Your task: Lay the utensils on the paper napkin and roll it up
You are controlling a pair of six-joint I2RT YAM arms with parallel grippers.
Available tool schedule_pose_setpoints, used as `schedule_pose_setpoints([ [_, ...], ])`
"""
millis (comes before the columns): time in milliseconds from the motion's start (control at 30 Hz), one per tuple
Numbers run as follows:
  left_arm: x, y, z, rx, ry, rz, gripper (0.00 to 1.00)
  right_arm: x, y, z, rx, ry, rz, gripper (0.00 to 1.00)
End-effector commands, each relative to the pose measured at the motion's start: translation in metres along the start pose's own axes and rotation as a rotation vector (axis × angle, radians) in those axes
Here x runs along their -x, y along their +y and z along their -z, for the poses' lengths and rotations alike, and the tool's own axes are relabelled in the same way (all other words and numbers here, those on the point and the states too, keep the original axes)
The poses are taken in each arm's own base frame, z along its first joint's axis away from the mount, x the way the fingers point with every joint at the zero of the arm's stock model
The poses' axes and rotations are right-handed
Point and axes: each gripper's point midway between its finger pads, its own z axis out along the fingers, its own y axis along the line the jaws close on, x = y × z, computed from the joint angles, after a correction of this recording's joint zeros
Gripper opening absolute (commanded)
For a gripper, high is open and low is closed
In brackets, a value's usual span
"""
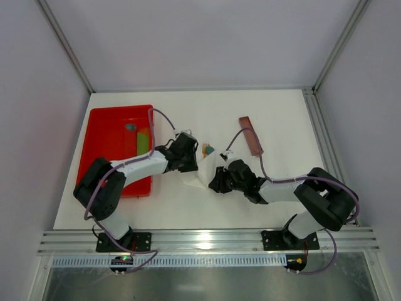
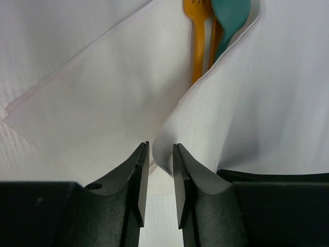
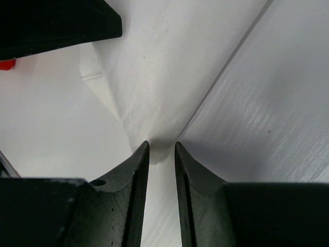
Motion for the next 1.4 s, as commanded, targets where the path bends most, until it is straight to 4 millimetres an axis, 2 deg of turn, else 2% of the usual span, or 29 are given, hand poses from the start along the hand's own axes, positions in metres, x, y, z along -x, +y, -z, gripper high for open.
schedule_pose_setpoints([
  [0,0.006,0.002,0.008,-0.008,-0.022,-0.015,0.27,0.005,0.000,-0.003,-0.004,-0.026,0.021,0.29],
  [133,0.004,0.009,0.001,0.011,-0.010,-0.019,0.12,0.006,0.002,-0.002,-0.002,-0.025,0.025,0.29],
  [300,0.008,0.009,-0.003,-0.002,-0.023,-0.042,0.01,0.005,-0.001,-0.001,-0.012,-0.020,0.029,0.29],
  [400,0.011,0.009,-0.006,-0.005,-0.035,-0.058,0.00,0.004,-0.002,-0.002,-0.017,-0.015,0.029,0.29],
  [567,0.004,0.014,-0.014,0.001,-0.016,-0.063,0.00,0.007,0.005,-0.001,0.004,-0.008,0.035,0.29],
  [767,-0.001,0.020,-0.020,0.017,-0.004,-0.068,0.00,0.029,0.033,0.001,0.098,-0.028,0.053,0.19],
  [900,-0.003,0.022,-0.022,0.019,0.000,-0.066,0.00,0.036,0.057,0.001,0.207,-0.027,0.070,0.10],
  [1000,-0.005,0.025,-0.024,0.029,0.006,-0.062,0.00,0.037,0.066,-0.006,0.254,-0.010,0.077,0.09],
  [1200,-0.011,0.031,-0.027,0.051,0.025,-0.047,0.00,0.011,0.056,-0.027,0.297,0.043,0.028,0.09],
  [1300,-0.013,0.035,-0.028,0.069,0.028,-0.047,0.00,-0.006,0.047,-0.029,0.291,0.068,-0.005,0.09],
  [1367,-0.013,0.040,-0.028,0.094,0.029,-0.048,0.00,-0.008,0.047,-0.027,0.307,0.068,-0.015,0.09],
])
